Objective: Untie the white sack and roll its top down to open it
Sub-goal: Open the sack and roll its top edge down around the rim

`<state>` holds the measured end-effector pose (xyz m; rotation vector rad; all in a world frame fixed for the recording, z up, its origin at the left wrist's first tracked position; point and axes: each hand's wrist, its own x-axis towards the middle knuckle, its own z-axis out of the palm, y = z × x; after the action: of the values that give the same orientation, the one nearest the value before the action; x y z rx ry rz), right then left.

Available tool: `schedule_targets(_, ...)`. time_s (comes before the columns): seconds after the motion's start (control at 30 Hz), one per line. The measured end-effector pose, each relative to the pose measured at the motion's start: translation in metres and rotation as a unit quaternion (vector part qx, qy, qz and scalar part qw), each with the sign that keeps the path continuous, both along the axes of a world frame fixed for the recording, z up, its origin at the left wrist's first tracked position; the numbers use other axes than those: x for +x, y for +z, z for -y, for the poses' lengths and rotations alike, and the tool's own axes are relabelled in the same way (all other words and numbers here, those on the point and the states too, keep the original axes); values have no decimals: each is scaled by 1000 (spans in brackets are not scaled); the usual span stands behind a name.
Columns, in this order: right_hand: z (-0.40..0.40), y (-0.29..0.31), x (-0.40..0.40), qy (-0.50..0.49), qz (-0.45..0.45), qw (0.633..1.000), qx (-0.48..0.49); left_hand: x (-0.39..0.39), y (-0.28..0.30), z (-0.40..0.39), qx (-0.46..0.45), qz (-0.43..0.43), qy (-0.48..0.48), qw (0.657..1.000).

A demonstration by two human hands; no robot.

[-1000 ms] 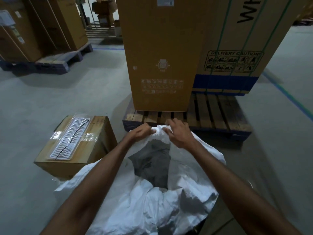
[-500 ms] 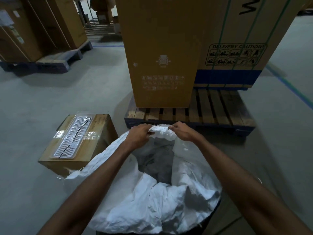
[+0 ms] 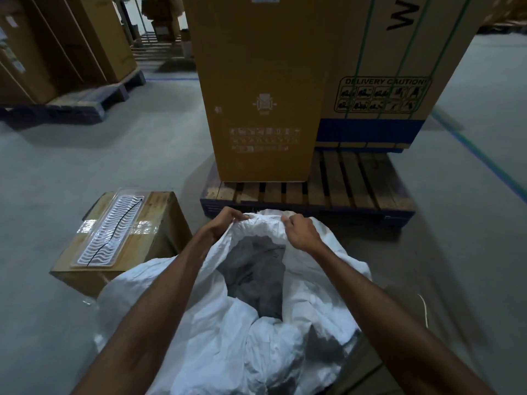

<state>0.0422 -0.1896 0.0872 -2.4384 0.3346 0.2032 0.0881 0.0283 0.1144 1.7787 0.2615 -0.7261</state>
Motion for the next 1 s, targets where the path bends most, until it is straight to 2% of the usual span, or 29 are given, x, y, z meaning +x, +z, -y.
schedule_targets(0.07, -2, 6, -1, -18, -5, 998, 61, 5, -6, -3, 53, 30, -67, 996)
schedule_targets(0.13, -6, 17, 0, -28, -41, 995, 89, 7, -8, -4, 169, 88, -177, 966)
schedule_targets(0.17, -5, 23, 1, -28, -73, 992, 95, 8, -5, 0, 263, 154, -248, 919)
schedule_targets(0.2, -4, 29, 5, -36, -98, 989, 108, 9, -5, 6, 355, 249, -309, 846)
schedule_targets(0.23, -3, 35, 9, -35, -125, 984, 125, 5, -3, 15, 406, 340, -346, 774)
schedule_targets(0.27, -5, 43, 12, -34, -152, 975, 156, 2, -3, 25, 419, 399, -365, 730)
schedule_targets(0.3, 2, 46, 14, -30, -175, 969, 170, 0, -5, 33, 416, 423, -372, 714)
schedule_targets(0.37, -4, 42, 22, -67, -197, 962, 177, -3, -8, 47, 402, 421, -366, 726)
schedule_targets(0.4, -1, 38, 15, -60, -221, 965, 129, -1, -10, 50, 400, 413, -352, 739)
schedule_targets(0.47, 4, 35, 7, -52, -262, 963, -38, 0, -8, 53, 402, 380, -323, 768)
schedule_targets(0.5, 5, 39, 8, -24, -219, 973, -61, 1, -5, 54, 403, 361, -308, 783)
schedule_targets(0.53, 10, 37, 9, 38, -140, 988, -43, 4, -5, 54, 401, 352, -290, 794)
schedule_targets(0.6, 15, 44, -11, 108, -36, 988, -108, 7, 0, 53, 388, 335, -238, 825)
schedule_targets(0.63, 21, 46, -19, 107, -1, 982, -156, 10, 4, 51, 377, 331, -206, 840)
schedule_targets(0.7, 13, 42, -23, 62, 37, 985, -158, 16, 11, 45, 363, 323, -180, 856)
schedule_targets(0.77, 3, 46, -24, 30, 44, 992, -110, 23, 15, 37, 361, 329, -206, 848)
schedule_targets(0.83, 0, 53, -17, 5, 40, 996, -77, 27, 16, 30, 369, 349, -259, 821)
schedule_targets(0.93, -1, 67, -7, 34, -71, 996, 29, 20, 12, 40, 395, 459, -306, 735)
schedule_targets(1.0, 5, 79, -4, 53, -138, 985, 86, 10, 10, 58, 349, 539, -312, 700)
